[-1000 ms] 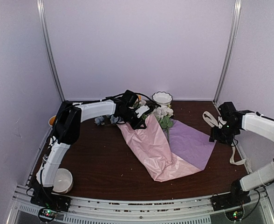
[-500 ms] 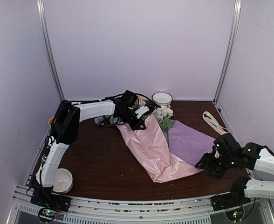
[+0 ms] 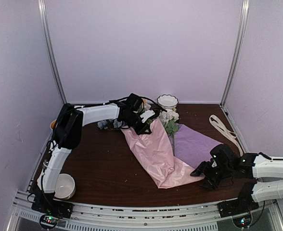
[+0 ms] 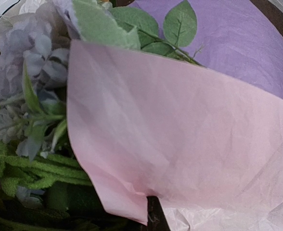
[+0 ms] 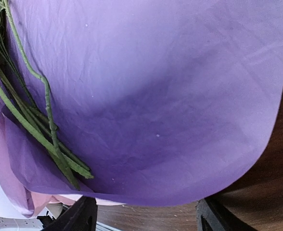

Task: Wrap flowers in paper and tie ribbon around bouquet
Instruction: Pick up the right corner of the flattened wrapping paper from the center of the board.

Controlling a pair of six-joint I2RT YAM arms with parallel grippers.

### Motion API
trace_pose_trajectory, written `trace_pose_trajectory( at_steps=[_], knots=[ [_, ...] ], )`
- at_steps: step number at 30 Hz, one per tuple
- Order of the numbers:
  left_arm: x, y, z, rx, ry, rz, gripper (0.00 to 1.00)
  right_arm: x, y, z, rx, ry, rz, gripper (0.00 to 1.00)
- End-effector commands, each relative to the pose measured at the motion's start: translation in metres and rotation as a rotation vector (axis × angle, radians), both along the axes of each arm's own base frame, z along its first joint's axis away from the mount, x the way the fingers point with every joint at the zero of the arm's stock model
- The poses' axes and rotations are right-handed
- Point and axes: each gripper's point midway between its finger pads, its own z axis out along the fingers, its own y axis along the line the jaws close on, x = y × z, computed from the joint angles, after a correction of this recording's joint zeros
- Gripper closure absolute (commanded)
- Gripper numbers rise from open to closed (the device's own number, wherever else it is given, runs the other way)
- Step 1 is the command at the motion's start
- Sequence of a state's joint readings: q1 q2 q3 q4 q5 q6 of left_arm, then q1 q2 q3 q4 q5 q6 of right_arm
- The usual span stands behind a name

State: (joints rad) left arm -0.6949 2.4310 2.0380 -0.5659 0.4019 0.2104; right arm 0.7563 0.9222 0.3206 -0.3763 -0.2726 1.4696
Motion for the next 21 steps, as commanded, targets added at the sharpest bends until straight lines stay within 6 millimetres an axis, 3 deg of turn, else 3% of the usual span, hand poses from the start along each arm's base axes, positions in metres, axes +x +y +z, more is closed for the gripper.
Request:
trace_pose_trajectory(
  at_steps=[1, 6, 12, 14, 17, 21],
  knots=[
    [-0.007, -0.005, 0.021, -0.017, -0.028, -0.02, 1.0, 0.008, 0.005, -0.007, -0.017, 0.013, -0.01, 0.28],
    [-0.007, -0.004, 0.02, -0.013, -0.03, -0.02, 1.0, 0.013, 0.011, -0.006, -0.039, 0.027, 0.029, 0.37],
    [-0.005, -0.005, 0.02, -0.011, -0.04, -0.02, 1.0, 0.02, -0.005, -0.002, -0.085, -0.037, -0.024, 0.81],
    [-0.005, -0.007, 0.02, -0.013, -0.041, -0.021, 1.0, 0.022, -0.006, -0.003, -0.09, -0.049, -0.016, 0.91],
    [-0.005, -0.011, 0.017, -0.012, -0.038, -0.024, 1.0, 0.03, -0.002, 0.003, -0.131, -0.092, 0.056, 1.0],
    [-0.004, -0.01, 0.01, 0.003, -0.03, -0.019, 1.0, 0.041, -0.004, 0.02, -0.246, -0.158, 0.16, 1.0]
  ],
)
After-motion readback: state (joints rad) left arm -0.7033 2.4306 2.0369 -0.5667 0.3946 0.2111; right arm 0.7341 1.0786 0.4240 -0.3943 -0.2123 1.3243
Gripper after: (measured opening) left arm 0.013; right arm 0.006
